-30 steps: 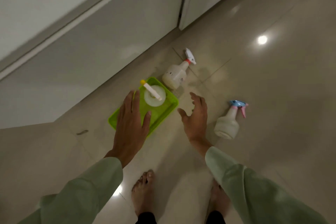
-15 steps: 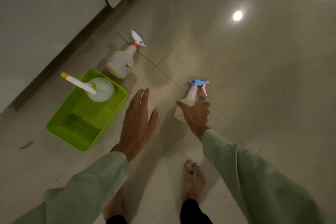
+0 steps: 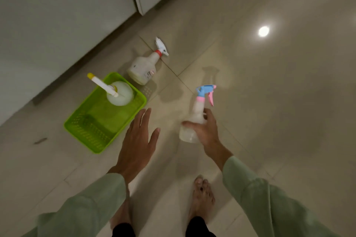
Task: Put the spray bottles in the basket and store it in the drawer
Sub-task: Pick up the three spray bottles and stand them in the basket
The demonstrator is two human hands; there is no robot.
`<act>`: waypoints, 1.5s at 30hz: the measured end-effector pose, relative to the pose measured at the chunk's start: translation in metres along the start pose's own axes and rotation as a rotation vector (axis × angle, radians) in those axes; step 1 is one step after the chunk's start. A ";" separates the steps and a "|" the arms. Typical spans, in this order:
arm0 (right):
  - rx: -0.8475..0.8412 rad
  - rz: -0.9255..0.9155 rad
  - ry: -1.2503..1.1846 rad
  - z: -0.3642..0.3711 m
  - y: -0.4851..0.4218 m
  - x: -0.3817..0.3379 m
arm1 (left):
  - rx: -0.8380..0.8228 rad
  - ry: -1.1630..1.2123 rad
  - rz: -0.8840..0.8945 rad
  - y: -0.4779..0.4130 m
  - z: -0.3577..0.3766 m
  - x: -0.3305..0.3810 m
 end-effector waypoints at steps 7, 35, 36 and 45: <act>-0.182 -0.042 -0.140 0.045 0.059 -0.086 | 0.098 0.107 -0.087 0.039 -0.082 -0.024; -0.544 -0.614 0.335 0.344 0.081 -0.083 | 0.231 0.217 -0.297 0.014 -0.163 -0.235; -0.547 -0.637 0.351 0.348 0.078 -0.079 | 0.227 0.214 -0.296 0.009 -0.160 -0.239; -0.608 -0.755 0.477 0.380 0.072 -0.069 | 0.208 0.216 -0.282 -0.012 -0.151 -0.264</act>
Point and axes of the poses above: each hand's wrist, its own y-axis away from the middle knuckle, its own z-axis out of the palm, x = y × z, the point moved 9 cm from there along -y, towards the middle knuckle, and after that the axes turned 13 degrees about -z, right-handed, at the moved point
